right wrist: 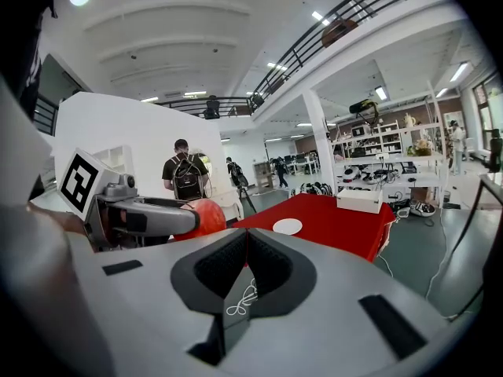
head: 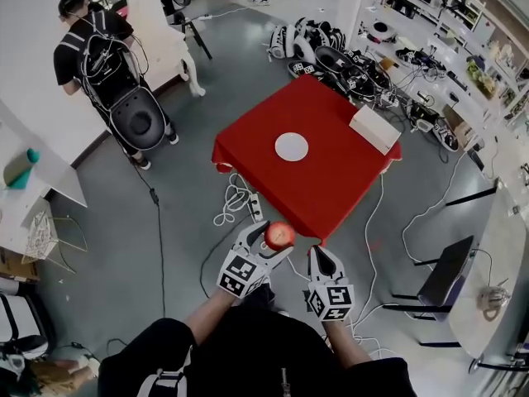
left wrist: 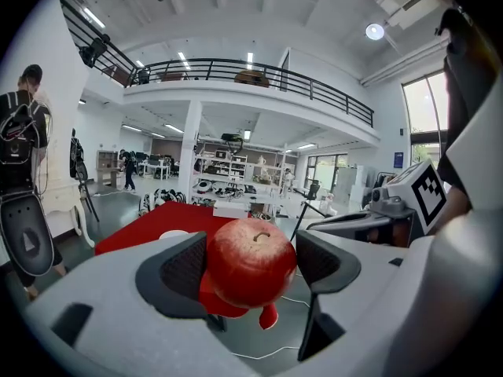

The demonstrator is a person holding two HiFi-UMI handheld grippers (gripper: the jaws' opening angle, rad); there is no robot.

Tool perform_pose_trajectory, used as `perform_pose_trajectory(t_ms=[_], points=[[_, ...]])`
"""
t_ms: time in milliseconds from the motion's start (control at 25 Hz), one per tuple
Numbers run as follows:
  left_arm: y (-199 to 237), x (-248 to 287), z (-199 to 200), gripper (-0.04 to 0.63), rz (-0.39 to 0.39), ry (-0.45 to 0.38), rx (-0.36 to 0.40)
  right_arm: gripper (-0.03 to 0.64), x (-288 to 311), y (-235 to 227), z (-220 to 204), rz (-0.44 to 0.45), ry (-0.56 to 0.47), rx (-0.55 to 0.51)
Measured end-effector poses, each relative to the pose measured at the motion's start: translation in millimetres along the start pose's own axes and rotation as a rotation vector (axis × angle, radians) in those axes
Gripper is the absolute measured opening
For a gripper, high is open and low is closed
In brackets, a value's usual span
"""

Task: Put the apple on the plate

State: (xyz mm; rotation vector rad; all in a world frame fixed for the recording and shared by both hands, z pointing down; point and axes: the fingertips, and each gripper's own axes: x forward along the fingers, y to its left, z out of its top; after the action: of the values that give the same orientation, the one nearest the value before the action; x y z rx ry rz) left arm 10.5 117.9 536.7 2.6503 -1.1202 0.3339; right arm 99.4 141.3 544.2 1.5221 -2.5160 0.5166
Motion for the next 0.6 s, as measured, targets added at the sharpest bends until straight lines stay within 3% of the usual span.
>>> perform_pose_trajectory(t_ms=[600], points=[[94,36,19,0.360,-0.048,0.010,0.002,0.011,91,-4,31,-0.043,0.002,0.002]])
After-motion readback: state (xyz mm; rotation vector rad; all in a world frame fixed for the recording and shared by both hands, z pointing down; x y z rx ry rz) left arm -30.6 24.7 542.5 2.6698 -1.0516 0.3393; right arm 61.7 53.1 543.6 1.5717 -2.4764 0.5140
